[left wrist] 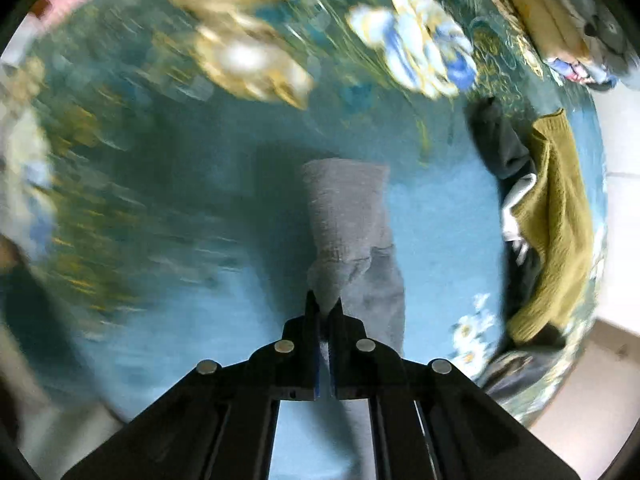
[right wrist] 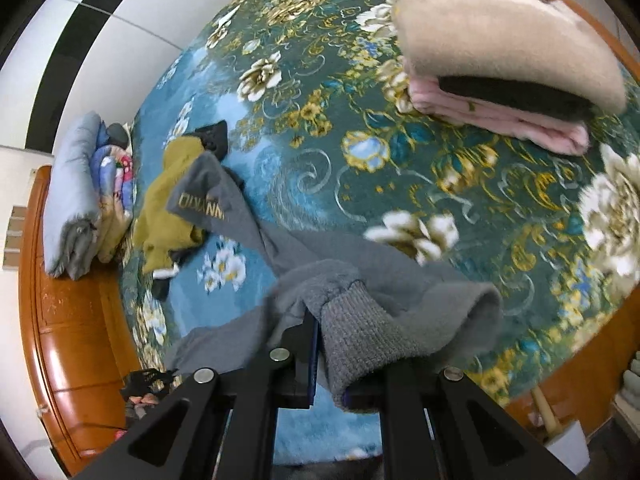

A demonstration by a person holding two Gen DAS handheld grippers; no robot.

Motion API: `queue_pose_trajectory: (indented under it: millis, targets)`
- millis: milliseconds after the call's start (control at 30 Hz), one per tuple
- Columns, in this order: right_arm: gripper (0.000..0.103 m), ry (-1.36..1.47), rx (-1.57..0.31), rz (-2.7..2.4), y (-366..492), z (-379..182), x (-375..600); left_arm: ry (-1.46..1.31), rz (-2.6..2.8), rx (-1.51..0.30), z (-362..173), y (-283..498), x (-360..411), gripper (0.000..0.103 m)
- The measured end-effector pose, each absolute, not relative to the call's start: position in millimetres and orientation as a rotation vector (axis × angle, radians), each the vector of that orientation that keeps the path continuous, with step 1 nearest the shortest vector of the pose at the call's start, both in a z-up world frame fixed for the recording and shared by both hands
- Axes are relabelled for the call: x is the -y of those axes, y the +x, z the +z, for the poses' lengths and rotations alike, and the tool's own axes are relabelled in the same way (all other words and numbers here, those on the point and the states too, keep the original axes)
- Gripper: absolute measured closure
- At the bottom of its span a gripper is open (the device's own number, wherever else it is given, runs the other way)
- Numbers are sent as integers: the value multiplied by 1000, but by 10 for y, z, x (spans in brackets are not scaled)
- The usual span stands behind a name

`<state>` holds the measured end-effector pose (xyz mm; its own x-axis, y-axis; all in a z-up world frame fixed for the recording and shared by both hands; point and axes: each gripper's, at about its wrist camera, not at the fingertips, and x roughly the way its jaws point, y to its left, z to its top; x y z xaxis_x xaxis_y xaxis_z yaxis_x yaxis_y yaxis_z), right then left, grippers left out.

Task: Fold clothes
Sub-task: 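Lift the grey cardigan off the pile with both grippers and spread it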

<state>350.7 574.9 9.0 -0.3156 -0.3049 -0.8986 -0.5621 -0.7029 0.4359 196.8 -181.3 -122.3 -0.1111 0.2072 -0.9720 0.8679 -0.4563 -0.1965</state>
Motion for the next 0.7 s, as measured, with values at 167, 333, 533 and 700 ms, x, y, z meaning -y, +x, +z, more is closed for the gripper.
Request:
queue_pose_trajectory:
  millis: [167, 333, 533, 700]
  targets:
    - [94, -1720, -1151, 2101, 3921, 182, -5810, 1552, -1592, -1233, -846, 2117, 2018, 100]
    - [94, -1696, -1168, 2112, 3537, -16, -5924, 1607, -1726, -1117, -763, 1483, 1608, 100]
    - [94, -1669, -1158, 2095, 3160, -216, -6098, 1660, -1673, -1157, -993, 1076, 1198, 100]
    - [94, -1627, -1190, 2051, 3054, -330, -6308, 1672, -1679, -1175, -1105, 929, 978, 100]
